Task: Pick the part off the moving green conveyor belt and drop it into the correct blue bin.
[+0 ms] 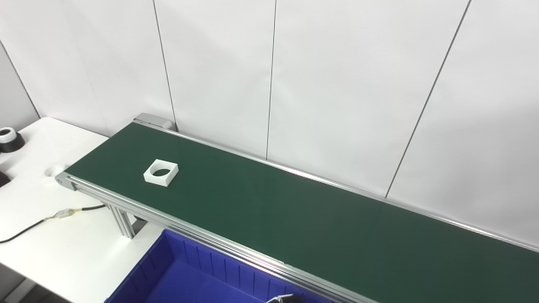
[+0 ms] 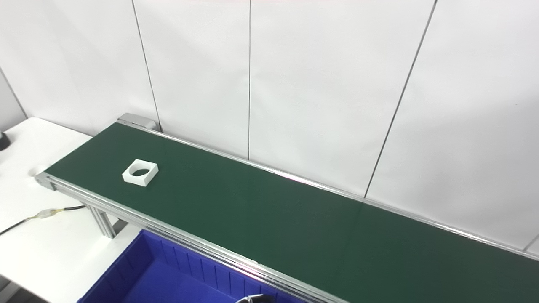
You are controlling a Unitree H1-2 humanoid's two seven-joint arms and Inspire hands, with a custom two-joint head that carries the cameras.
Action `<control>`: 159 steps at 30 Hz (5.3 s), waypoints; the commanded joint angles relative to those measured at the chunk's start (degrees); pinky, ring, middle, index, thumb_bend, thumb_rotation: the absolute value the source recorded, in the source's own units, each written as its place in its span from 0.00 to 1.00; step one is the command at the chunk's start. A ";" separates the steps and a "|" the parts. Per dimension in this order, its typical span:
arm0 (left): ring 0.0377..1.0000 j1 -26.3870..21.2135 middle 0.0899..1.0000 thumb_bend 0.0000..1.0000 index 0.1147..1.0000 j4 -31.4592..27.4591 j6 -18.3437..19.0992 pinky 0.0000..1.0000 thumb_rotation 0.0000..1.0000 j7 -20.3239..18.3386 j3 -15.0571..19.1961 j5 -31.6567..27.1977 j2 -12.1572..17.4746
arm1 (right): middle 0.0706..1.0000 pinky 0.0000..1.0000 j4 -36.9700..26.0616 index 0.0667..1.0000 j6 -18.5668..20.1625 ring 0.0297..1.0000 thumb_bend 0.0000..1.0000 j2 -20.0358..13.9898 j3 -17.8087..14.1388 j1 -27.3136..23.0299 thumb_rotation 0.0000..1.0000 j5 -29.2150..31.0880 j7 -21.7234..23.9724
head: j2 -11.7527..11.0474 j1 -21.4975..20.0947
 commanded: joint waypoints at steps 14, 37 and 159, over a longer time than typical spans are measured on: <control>0.59 -0.48 0.63 0.90 0.67 -2.44 -0.94 0.57 0.00 0.75 -1.15 0.66 -0.96 | 0.81 0.67 -2.58 0.86 -2.44 0.76 0.53 0.11 -0.92 -0.18 0.00 0.20 1.31 | 1.68 -2.20; 0.60 -0.02 0.63 0.86 0.69 -2.75 -0.99 0.57 0.00 0.51 -0.92 0.45 -0.14 | 0.79 0.64 -1.94 0.83 -2.44 0.73 0.52 0.35 -0.44 -0.13 0.00 -0.20 0.92 | 2.08 -5.56; 0.92 -43.82 0.89 0.96 0.84 0.10 16.28 0.97 0.05 1.92 -5.22 46.23 33.78 | 0.74 0.60 1.83 0.77 -2.44 0.70 0.70 2.00 -1.27 -4.94 0.00 0.71 2.71 | 1.54 -16.64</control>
